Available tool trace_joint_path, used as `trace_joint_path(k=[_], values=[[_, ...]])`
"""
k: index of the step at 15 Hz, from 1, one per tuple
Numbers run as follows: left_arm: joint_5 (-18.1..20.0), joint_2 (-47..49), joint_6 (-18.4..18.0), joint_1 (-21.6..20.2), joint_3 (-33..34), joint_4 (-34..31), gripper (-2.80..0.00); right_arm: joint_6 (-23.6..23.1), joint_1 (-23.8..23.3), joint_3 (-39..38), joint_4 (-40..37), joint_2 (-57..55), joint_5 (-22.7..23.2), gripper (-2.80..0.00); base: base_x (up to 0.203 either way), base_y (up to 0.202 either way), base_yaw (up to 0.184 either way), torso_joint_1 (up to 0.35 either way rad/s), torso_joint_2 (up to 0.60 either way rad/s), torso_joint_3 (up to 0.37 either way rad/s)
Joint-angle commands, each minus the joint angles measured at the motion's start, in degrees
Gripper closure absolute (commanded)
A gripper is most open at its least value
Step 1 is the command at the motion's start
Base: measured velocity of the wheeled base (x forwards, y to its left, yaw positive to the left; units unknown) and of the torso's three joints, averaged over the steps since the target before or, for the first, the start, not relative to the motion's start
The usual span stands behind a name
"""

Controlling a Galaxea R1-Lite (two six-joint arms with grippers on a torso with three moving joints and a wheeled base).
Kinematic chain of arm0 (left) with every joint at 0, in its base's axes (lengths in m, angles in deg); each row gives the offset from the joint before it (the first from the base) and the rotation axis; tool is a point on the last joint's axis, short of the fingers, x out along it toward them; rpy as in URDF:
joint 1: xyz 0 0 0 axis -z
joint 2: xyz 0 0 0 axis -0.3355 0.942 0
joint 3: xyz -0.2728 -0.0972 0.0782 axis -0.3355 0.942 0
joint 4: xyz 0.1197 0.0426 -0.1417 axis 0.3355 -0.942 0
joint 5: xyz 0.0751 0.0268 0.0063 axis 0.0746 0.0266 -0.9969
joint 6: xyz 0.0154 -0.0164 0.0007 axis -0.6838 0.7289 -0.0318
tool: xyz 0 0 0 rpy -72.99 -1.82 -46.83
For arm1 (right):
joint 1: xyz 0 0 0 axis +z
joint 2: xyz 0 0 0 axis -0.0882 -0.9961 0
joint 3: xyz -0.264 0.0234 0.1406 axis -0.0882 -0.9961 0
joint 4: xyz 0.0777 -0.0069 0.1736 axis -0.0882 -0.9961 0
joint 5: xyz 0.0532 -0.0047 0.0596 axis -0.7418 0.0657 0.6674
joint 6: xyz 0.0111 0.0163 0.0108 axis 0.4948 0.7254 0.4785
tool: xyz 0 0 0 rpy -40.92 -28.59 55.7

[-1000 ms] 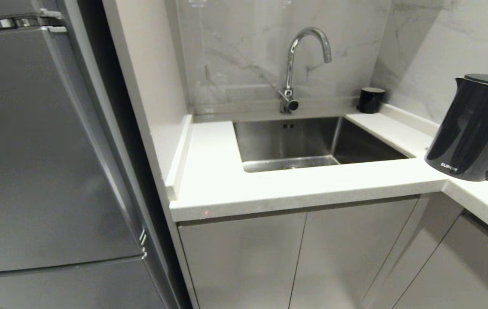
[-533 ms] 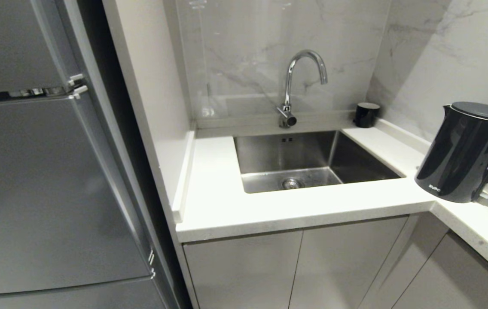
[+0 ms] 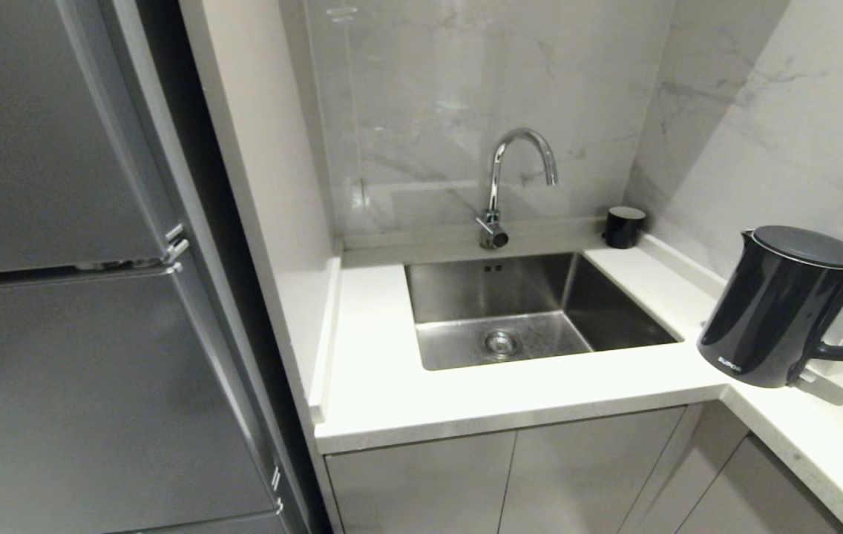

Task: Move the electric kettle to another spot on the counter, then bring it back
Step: Grab the kettle

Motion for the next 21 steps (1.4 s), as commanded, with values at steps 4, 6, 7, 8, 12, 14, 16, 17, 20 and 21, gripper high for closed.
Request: trace_joint_path(k=[4, 6, 7, 8, 12, 14, 16, 17, 20, 21], values=[[0.0, 0.0, 0.0, -0.1, 0.0, -0.1, 0.0, 0.0, 0.0, 0.0, 0.0, 0.0, 0.0, 0.0, 0.0, 0.0, 0.0, 0.174, -0.43, -0.265], [0.0, 0.0, 0.0, -0.1, 0.0, -0.1, 0.0, 0.0, 0.0, 0.0, 0.0, 0.0, 0.0, 0.0, 0.0, 0.0, 0.0, 0.15, -0.37, -0.228], [0.0, 0.0, 0.0, 0.0, 0.0, -0.1, 0.0, 0.0, 0.0, 0.0, 0.0, 0.0, 0.0, 0.0, 0.0, 0.0, 0.0, 0.136, -0.35, -0.217], [0.0, 0.0, 0.0, 0.0, 0.0, -0.1, 0.0, 0.0, 0.0, 0.0, 0.0, 0.0, 0.0, 0.0, 0.0, 0.0, 0.0, 0.153, -0.36, -0.218], [0.0, 0.0, 0.0, 0.0, 0.0, -0.1, 0.0, 0.0, 0.0, 0.0, 0.0, 0.0, 0.0, 0.0, 0.0, 0.0, 0.0, 0.142, -0.34, -0.204], [0.0, 0.0, 0.0, 0.0, 0.0, -0.1, 0.0, 0.0, 0.0, 0.0, 0.0, 0.0, 0.0, 0.0, 0.0, 0.0, 0.0, 0.12, -0.3, -0.158], [0.0, 0.0, 0.0, 0.0, 0.0, -0.1, 0.0, 0.0, 0.0, 0.0, 0.0, 0.0, 0.0, 0.0, 0.0, 0.0, 0.0, 0.0, 0.0, 0.0], [0.0, 0.0, 0.0, 0.0, 0.0, -0.1, 0.0, 0.0, 0.0, 0.0, 0.0, 0.0, 0.0, 0.0, 0.0, 0.0, 0.0, 0.0, 0.0, 0.0], [0.0, 0.0, 0.0, 0.0, 0.0, -0.1, 0.0, 0.0, 0.0, 0.0, 0.0, 0.0, 0.0, 0.0, 0.0, 0.0, 0.0, 0.0, 0.0, 0.0], [0.0, 0.0, 0.0, 0.0, 0.0, -0.1, 0.0, 0.0, 0.0, 0.0, 0.0, 0.0, 0.0, 0.0, 0.0, 0.0, 0.0, 0.0, 0.0, 0.0]])
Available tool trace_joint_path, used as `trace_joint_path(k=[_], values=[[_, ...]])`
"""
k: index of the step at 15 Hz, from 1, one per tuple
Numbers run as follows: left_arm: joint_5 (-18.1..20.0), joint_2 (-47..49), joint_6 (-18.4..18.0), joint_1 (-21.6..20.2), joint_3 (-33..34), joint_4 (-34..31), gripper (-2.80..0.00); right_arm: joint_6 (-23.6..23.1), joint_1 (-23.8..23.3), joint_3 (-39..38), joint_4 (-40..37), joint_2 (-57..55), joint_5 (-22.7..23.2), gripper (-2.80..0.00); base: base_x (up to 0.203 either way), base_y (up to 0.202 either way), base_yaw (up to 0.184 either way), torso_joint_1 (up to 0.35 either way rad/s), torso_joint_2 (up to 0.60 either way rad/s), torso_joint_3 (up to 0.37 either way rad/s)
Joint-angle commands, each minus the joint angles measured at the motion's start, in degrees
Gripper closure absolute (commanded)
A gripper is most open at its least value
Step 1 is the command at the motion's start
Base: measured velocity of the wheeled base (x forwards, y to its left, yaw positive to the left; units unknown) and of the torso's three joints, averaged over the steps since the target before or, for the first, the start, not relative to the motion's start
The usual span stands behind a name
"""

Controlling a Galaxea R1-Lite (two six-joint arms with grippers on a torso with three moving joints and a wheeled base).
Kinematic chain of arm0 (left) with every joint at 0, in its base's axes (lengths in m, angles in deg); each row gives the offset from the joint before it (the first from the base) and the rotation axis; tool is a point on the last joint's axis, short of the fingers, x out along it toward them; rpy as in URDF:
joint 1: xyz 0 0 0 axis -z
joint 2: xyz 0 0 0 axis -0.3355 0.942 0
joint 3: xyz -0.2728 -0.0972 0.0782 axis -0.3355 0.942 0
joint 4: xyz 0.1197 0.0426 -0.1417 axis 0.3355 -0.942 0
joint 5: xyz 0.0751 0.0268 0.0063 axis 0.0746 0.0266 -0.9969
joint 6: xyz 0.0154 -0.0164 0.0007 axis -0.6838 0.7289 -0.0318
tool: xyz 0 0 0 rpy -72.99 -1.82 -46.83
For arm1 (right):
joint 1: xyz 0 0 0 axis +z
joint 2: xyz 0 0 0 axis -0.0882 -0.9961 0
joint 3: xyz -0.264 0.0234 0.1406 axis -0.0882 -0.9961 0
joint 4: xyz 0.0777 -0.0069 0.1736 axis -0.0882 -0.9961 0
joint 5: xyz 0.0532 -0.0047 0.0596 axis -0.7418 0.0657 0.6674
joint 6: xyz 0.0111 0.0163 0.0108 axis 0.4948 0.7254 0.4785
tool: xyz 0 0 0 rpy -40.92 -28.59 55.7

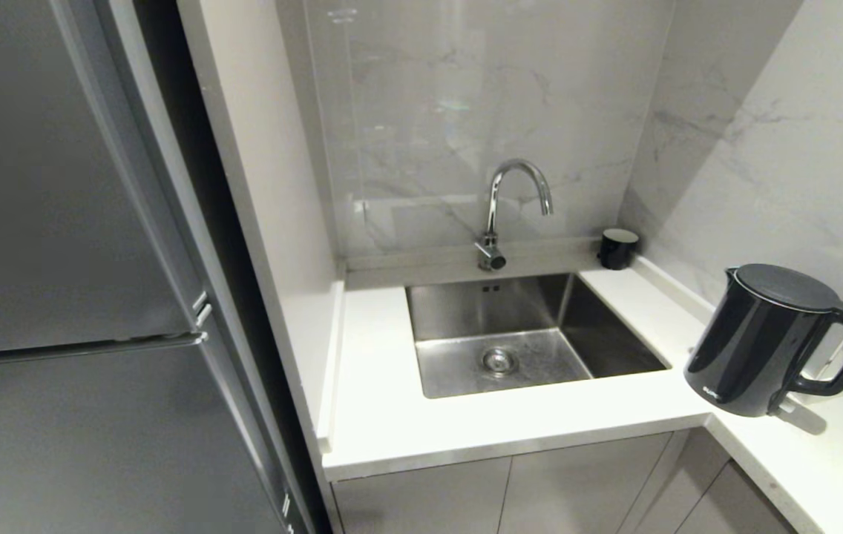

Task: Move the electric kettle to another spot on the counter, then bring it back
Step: Grab the kettle

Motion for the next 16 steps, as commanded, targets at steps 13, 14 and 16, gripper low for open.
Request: trace_joint_path(k=[13, 14, 16], values=[[0.0, 0.0, 0.0, 0.0, 0.0, 0.0, 0.0, 0.0, 0.0, 0.0, 0.0, 0.0, 0.0, 0.0, 0.0, 0.0, 0.0, 0.0, 0.0, 0.0], [0.0, 0.0, 0.0, 0.0, 0.0, 0.0, 0.0, 0.0, 0.0, 0.0, 0.0, 0.0, 0.0, 0.0, 0.0, 0.0, 0.0, 0.0, 0.0, 0.0], [0.0, 0.0, 0.0, -0.1, 0.0, 0.0, 0.0, 0.0, 0.0, 0.0, 0.0, 0.0, 0.0, 0.0, 0.0, 0.0, 0.0, 0.0, 0.0, 0.0]])
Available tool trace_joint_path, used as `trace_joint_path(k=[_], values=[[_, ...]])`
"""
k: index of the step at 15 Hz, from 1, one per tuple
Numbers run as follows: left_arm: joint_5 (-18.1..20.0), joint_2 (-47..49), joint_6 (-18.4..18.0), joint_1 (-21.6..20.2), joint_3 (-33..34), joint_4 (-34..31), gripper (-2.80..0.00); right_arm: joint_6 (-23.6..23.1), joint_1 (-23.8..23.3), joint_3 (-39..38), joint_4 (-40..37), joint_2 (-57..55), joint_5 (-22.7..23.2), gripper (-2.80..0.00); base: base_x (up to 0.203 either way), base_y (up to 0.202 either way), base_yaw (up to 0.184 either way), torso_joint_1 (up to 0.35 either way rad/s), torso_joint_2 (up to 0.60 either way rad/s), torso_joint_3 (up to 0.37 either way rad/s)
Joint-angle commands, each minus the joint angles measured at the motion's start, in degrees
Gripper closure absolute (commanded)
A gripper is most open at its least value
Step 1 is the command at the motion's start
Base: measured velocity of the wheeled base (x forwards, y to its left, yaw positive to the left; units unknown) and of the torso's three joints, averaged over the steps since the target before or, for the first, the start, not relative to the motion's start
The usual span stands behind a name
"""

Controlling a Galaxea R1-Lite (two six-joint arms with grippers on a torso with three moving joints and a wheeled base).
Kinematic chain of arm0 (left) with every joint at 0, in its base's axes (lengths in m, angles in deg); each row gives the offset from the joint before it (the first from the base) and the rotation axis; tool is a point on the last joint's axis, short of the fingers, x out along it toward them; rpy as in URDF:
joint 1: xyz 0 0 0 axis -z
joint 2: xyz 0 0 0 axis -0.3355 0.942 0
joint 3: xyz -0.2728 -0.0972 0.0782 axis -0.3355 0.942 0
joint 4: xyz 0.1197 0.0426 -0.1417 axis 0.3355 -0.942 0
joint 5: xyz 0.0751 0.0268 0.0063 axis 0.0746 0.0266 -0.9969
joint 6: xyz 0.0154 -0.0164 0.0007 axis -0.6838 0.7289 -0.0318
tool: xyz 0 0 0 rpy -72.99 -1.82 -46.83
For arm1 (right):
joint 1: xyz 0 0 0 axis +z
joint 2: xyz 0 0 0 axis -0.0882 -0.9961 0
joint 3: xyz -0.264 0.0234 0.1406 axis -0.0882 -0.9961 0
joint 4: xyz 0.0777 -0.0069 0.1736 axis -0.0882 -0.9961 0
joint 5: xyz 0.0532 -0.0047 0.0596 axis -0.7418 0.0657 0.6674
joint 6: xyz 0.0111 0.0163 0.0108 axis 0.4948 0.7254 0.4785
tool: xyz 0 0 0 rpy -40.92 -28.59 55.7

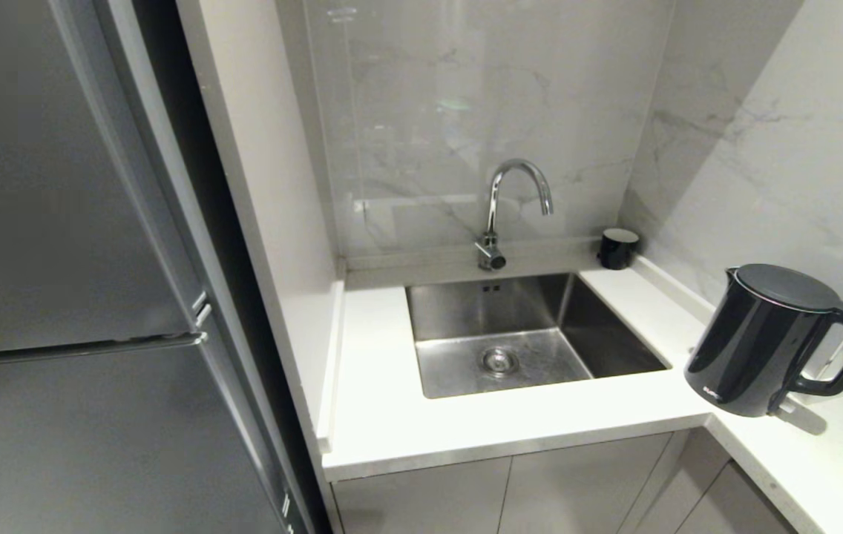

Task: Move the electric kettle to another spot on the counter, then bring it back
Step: Grab the kettle

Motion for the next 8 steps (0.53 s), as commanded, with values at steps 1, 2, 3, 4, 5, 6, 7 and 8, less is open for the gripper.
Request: trace_joint_path(k=[1, 2, 3, 4, 5, 6, 7, 8], values=[[0.0, 0.0, 0.0, -0.1, 0.0, 0.0, 0.0, 0.0, 0.0, 0.0, 0.0, 0.0, 0.0, 0.0, 0.0, 0.0, 0.0, 0.0, 0.0, 0.0], [0.0, 0.0, 0.0, 0.0, 0.0, 0.0, 0.0, 0.0, 0.0, 0.0, 0.0, 0.0, 0.0, 0.0, 0.0, 0.0, 0.0, 0.0, 0.0, 0.0], [0.0, 0.0, 0.0, -0.1, 0.0, 0.0, 0.0, 0.0, 0.0, 0.0, 0.0, 0.0, 0.0, 0.0, 0.0, 0.0, 0.0, 0.0, 0.0, 0.0], [0.0, 0.0, 0.0, 0.0, 0.0, 0.0, 0.0, 0.0, 0.0, 0.0, 0.0, 0.0, 0.0, 0.0, 0.0, 0.0, 0.0, 0.0, 0.0, 0.0], [0.0, 0.0, 0.0, 0.0, 0.0, 0.0, 0.0, 0.0, 0.0, 0.0, 0.0, 0.0, 0.0, 0.0, 0.0, 0.0, 0.0, 0.0, 0.0, 0.0], [0.0, 0.0, 0.0, 0.0, 0.0, 0.0, 0.0, 0.0, 0.0, 0.0, 0.0, 0.0, 0.0, 0.0, 0.0, 0.0, 0.0, 0.0, 0.0, 0.0], [0.0, 0.0, 0.0, -0.1, 0.0, 0.0, 0.0, 0.0, 0.0, 0.0, 0.0, 0.0, 0.0, 0.0, 0.011, -0.001, -0.065, 0.002, -0.01, 0.002], [0.0, 0.0, 0.0, 0.0, 0.0, 0.0, 0.0, 0.0, 0.0, 0.0, 0.0, 0.0, 0.0, 0.0, 0.006, 0.004, -0.125, 0.012, 0.01, -0.006]])
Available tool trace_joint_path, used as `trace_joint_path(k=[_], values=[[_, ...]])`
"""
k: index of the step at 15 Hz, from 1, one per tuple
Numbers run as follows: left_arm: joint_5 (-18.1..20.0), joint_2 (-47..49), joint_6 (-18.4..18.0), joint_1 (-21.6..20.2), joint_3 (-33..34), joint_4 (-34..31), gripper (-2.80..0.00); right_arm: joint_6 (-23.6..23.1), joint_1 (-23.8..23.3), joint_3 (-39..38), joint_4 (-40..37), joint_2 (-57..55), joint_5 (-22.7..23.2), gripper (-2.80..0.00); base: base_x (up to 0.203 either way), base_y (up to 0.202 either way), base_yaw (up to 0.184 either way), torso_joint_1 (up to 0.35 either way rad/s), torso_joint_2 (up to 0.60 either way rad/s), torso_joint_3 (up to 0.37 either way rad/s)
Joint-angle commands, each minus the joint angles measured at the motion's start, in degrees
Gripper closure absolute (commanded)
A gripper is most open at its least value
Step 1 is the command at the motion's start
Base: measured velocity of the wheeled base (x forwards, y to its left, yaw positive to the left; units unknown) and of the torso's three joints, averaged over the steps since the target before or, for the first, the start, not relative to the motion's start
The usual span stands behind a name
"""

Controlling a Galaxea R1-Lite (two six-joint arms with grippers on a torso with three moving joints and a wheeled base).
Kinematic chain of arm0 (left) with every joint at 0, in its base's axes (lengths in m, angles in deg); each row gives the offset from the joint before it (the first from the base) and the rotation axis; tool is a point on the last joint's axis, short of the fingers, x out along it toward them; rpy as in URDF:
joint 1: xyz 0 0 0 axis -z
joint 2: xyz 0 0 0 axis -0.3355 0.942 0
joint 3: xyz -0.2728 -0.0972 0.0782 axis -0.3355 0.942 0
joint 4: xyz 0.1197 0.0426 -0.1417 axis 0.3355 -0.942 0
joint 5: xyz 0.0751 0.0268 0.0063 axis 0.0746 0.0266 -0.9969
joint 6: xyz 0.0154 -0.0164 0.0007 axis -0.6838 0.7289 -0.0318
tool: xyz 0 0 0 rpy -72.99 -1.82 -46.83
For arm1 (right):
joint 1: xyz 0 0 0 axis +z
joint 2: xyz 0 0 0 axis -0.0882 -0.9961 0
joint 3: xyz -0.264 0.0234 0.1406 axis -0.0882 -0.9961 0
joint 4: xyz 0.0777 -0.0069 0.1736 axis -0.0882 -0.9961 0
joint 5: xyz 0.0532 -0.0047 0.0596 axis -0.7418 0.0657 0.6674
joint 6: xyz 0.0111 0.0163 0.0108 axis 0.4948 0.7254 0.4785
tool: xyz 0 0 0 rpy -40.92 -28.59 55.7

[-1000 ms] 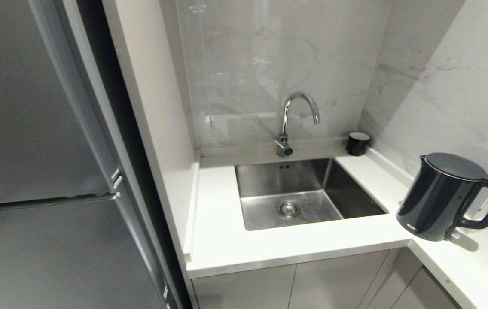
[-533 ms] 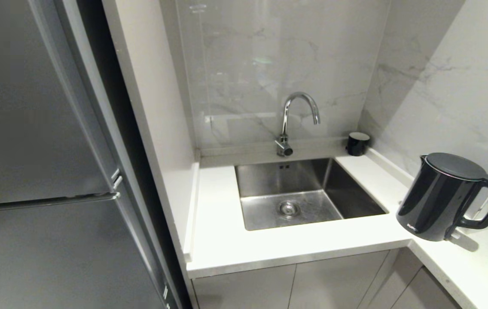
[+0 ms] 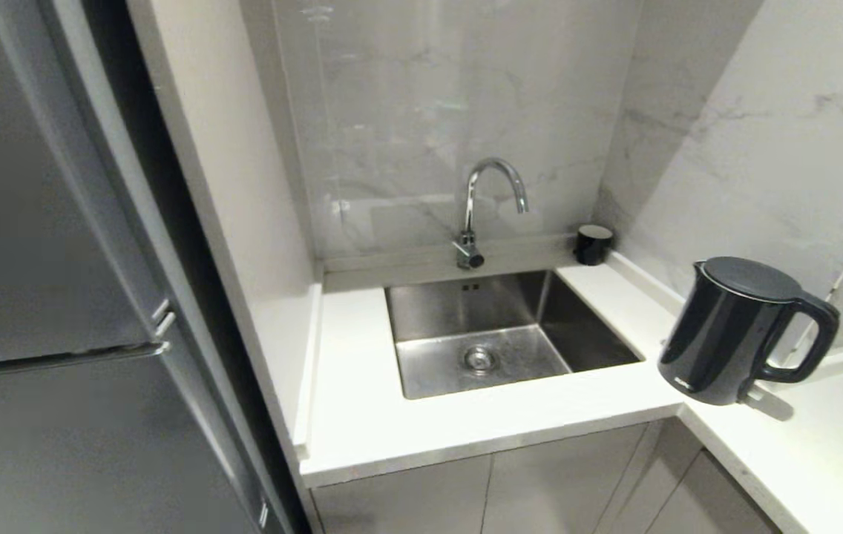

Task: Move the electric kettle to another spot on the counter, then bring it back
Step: Grab the kettle

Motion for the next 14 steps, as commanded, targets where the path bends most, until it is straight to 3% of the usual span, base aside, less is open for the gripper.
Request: trace_joint_path(k=[1, 14], values=[[0.0, 0.0, 0.0, 0.0, 0.0, 0.0, 0.0, 0.0, 0.0, 0.0, 0.0, 0.0, 0.0, 0.0, 0.003, 0.011, -0.166, 0.012, 0.0, 0.002], [0.0, 0.0, 0.0, -0.1, 0.0, 0.0, 0.0, 0.0, 0.0, 0.0, 0.0, 0.0, 0.0, 0.0, 0.002, 0.009, -0.176, 0.002, 0.0, 0.003]])
